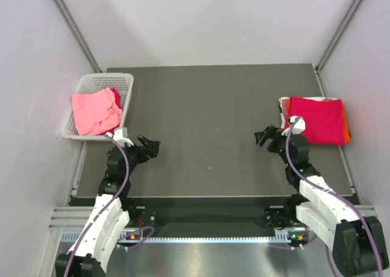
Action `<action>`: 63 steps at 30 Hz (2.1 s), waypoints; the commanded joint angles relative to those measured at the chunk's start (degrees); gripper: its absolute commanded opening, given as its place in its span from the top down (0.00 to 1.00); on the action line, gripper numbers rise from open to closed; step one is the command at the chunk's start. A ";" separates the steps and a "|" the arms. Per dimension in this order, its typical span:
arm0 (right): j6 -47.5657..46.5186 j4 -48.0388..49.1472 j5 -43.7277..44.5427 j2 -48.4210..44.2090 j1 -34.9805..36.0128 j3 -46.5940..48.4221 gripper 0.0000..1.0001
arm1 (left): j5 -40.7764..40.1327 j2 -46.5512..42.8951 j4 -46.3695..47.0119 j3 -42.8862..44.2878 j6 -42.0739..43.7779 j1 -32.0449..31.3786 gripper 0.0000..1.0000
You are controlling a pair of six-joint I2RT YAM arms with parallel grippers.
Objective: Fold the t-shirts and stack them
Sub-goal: Grab the tshirt from the pile
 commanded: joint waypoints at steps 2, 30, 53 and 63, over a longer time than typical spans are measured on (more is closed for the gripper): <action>0.54 1.84 3.21 -0.94 0.51 0.77 0.00 | -1.44 -0.13 1.65 1.26 0.78 0.11 0.04; 0.19 2.01 1.28 -1.56 0.51 0.50 0.00 | -38.62 46.26 -34.19 64.51 -2.72 8.34 0.23; -0.07 2.63 0.14 -1.64 0.51 0.42 0.00 | -34.84 95.13 -45.80 87.39 -0.01 25.16 0.50; -0.07 2.80 -0.13 -0.85 0.51 0.68 0.00 | -35.37 79.95 -45.81 89.76 -4.13 24.81 1.00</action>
